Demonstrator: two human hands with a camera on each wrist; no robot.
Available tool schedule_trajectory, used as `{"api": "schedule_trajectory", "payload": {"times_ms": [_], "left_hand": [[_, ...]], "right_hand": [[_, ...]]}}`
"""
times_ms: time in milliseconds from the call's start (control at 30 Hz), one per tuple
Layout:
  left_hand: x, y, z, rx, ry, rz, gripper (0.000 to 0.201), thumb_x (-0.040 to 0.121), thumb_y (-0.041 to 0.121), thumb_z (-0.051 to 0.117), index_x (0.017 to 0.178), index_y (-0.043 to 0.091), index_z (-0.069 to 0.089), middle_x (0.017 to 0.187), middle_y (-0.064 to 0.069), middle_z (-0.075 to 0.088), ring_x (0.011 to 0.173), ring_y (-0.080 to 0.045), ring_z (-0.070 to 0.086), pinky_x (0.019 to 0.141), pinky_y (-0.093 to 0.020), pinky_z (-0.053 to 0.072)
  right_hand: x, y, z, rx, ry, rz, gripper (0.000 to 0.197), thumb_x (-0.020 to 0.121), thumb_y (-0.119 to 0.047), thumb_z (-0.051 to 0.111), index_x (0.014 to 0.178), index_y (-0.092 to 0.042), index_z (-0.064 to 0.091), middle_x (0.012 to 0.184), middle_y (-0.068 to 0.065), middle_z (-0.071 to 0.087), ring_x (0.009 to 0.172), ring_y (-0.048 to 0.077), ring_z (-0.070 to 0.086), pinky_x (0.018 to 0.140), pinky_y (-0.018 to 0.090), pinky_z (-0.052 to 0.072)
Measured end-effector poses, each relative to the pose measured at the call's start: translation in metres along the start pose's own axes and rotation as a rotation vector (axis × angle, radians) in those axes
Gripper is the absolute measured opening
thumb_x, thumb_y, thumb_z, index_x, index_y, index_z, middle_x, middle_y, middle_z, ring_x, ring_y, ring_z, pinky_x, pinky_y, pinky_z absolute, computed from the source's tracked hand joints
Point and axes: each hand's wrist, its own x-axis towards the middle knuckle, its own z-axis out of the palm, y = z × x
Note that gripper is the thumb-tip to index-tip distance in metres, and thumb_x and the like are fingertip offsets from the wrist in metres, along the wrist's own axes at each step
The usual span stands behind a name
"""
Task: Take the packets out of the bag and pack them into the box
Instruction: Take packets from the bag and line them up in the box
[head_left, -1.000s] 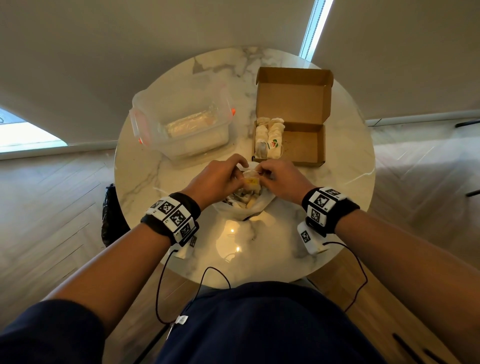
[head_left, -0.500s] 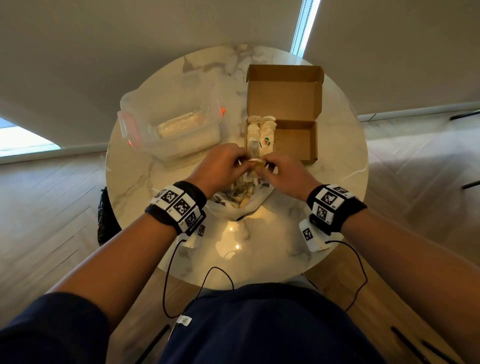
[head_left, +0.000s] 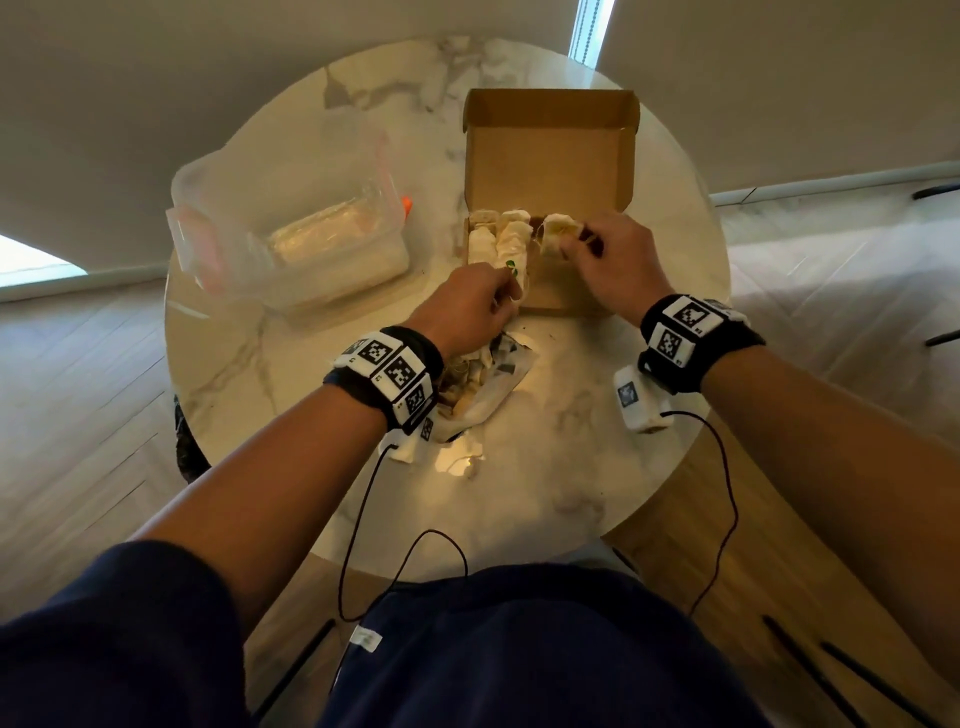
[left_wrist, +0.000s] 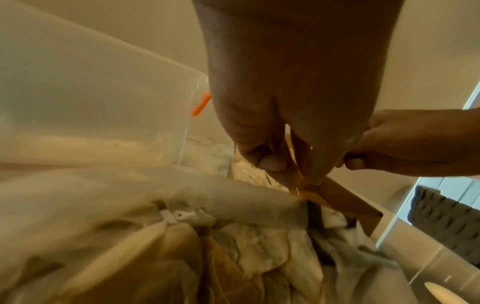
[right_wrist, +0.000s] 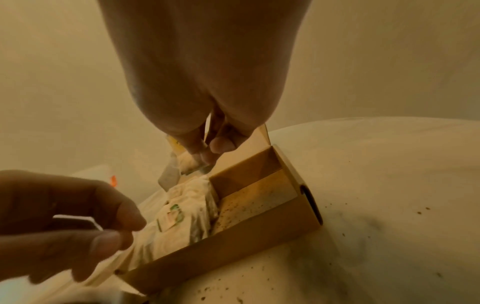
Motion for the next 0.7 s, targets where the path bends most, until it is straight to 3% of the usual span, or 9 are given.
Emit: {"api": "schedule_trajectory", "payload": {"times_ms": [67,167,333,367,467,533,600,700], "left_hand": [[0.007,-0.004,0.010,0.021,-0.025,-0.033,0.022,0.095,0.019,0.060,0.115,0.014,0.068,0.111,-0.006,0.062,0.100,-0.020,0.060,0.087,-0.030,0.049],[0.013,-0.012,0.021,0.040,-0.050,-0.053,0.025,0.095,0.016,0.058,0.117,0.017,0.069,0.114,-0.007,0.058,0.103,-0.023,0.057,0.089,-0.032,0.048],[0.020,-0.022,0.024,0.018,-0.067,-0.030,0.026,0.094,0.012,0.057,0.114,0.020,0.071,0.108,-0.004,0.058,0.096,-0.022,0.057,0.086,-0.039,0.051],[0.020,-0.023,0.024,0.010,-0.064,-0.018,0.026,0.093,0.011,0.056,0.113,0.020,0.071,0.107,-0.005,0.058,0.095,-0.022,0.057,0.085,-0.039,0.051],[0.021,-0.026,0.024,-0.005,-0.055,0.001,0.027,0.093,0.009,0.055,0.112,0.019,0.072,0.106,-0.006,0.059,0.095,-0.022,0.058,0.084,-0.038,0.051],[0.022,-0.027,0.024,-0.008,-0.057,0.009,0.026,0.094,0.009,0.055,0.112,0.018,0.072,0.106,-0.006,0.060,0.096,-0.022,0.058,0.083,-0.036,0.051],[0.023,-0.028,0.024,-0.004,-0.058,0.015,0.026,0.094,0.009,0.055,0.112,0.018,0.072,0.105,-0.006,0.060,0.095,-0.022,0.058,0.082,-0.037,0.051],[0.023,-0.029,0.025,-0.002,-0.054,0.016,0.026,0.093,0.009,0.056,0.111,0.018,0.072,0.104,-0.006,0.059,0.094,-0.023,0.058,0.081,-0.040,0.051]], "right_hand": [[0.013,0.009,0.007,-0.025,-0.012,0.022,0.024,0.099,-0.026,0.058,0.093,-0.004,0.067,0.089,0.005,0.061,0.078,0.014,0.051,0.073,0.024,0.043],[0.027,0.018,0.019,-0.023,-0.051,0.028,0.024,0.099,-0.021,0.056,0.102,-0.003,0.071,0.098,0.012,0.069,0.088,0.024,0.060,0.079,0.027,0.043],[0.042,0.023,0.039,0.000,-0.031,0.073,0.020,0.096,-0.019,0.056,0.103,-0.008,0.070,0.098,0.010,0.072,0.089,0.024,0.064,0.084,0.031,0.050],[0.044,0.023,0.042,0.024,0.000,0.099,0.016,0.094,-0.019,0.057,0.102,-0.007,0.066,0.093,0.008,0.070,0.083,0.020,0.064,0.080,0.030,0.052],[0.046,0.020,0.046,0.117,0.085,0.144,0.016,0.087,-0.016,0.064,0.096,-0.009,0.052,0.079,-0.003,0.061,0.065,0.000,0.055,0.063,0.011,0.044],[0.044,0.020,0.048,0.150,0.078,0.120,0.019,0.083,-0.015,0.068,0.090,-0.008,0.051,0.077,0.000,0.061,0.066,0.001,0.055,0.062,0.010,0.043],[0.042,0.022,0.052,0.154,0.034,0.098,0.017,0.082,-0.014,0.070,0.090,-0.008,0.056,0.080,0.003,0.064,0.069,0.008,0.058,0.066,0.013,0.048],[0.042,0.027,0.057,0.116,0.026,0.067,0.017,0.085,-0.016,0.070,0.097,-0.009,0.062,0.089,0.003,0.066,0.076,0.014,0.063,0.075,0.031,0.056]]}}
